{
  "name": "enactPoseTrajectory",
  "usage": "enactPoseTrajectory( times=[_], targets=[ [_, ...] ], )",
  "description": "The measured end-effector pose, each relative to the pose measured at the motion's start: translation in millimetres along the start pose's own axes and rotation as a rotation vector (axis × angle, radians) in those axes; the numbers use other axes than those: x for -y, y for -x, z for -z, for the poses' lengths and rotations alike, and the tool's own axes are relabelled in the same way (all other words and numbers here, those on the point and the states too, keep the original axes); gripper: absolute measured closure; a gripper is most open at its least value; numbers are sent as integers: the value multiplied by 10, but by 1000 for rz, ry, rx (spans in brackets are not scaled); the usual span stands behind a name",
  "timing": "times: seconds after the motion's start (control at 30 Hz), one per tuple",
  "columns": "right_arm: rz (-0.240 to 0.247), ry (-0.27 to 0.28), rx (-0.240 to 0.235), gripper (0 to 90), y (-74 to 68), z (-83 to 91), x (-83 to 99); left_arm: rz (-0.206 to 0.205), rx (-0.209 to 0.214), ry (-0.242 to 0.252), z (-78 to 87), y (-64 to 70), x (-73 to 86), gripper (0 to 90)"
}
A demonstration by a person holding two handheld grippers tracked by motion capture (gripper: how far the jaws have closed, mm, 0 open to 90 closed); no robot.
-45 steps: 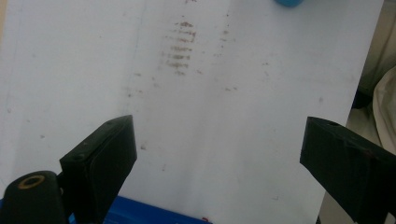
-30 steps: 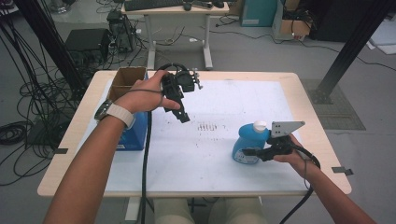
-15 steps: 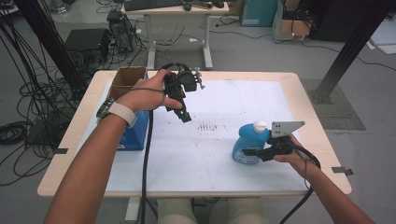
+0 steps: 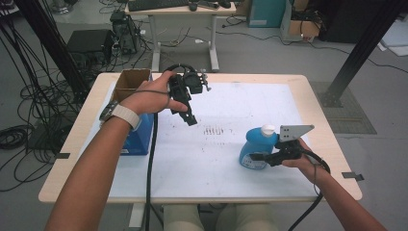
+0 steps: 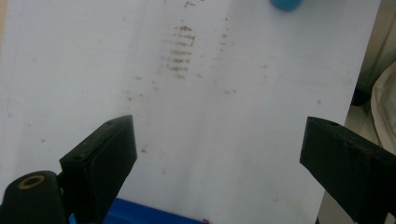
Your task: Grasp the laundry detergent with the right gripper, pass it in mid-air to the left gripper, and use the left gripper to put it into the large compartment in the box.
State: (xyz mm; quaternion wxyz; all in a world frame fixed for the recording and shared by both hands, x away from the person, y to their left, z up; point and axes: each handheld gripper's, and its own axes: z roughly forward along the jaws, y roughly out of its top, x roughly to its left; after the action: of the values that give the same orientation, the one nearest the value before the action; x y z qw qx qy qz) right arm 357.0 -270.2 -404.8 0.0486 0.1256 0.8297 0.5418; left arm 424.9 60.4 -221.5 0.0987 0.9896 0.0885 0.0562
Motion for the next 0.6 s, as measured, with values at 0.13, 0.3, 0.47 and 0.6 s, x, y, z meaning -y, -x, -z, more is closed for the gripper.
enactPoseTrajectory(
  times=[0.13, 0.3, 0.47, 0.6],
  targets=[
    [2, -1, 0, 427, 1, 0, -2, -1, 2, -3, -4, 0, -11, 111],
    [2, -1, -1, 427, 3, 0, -1, 0, 3, -3, -1, 2, -9, 111],
    [1, -3, -2, 427, 4, 0, -3, 2, 2, -2, 6, 0, 2, 111],
    [2, -4, 2, 427, 5, 1, -3, 5, 2, -3, 6, -1, 7, 111]
  ],
)
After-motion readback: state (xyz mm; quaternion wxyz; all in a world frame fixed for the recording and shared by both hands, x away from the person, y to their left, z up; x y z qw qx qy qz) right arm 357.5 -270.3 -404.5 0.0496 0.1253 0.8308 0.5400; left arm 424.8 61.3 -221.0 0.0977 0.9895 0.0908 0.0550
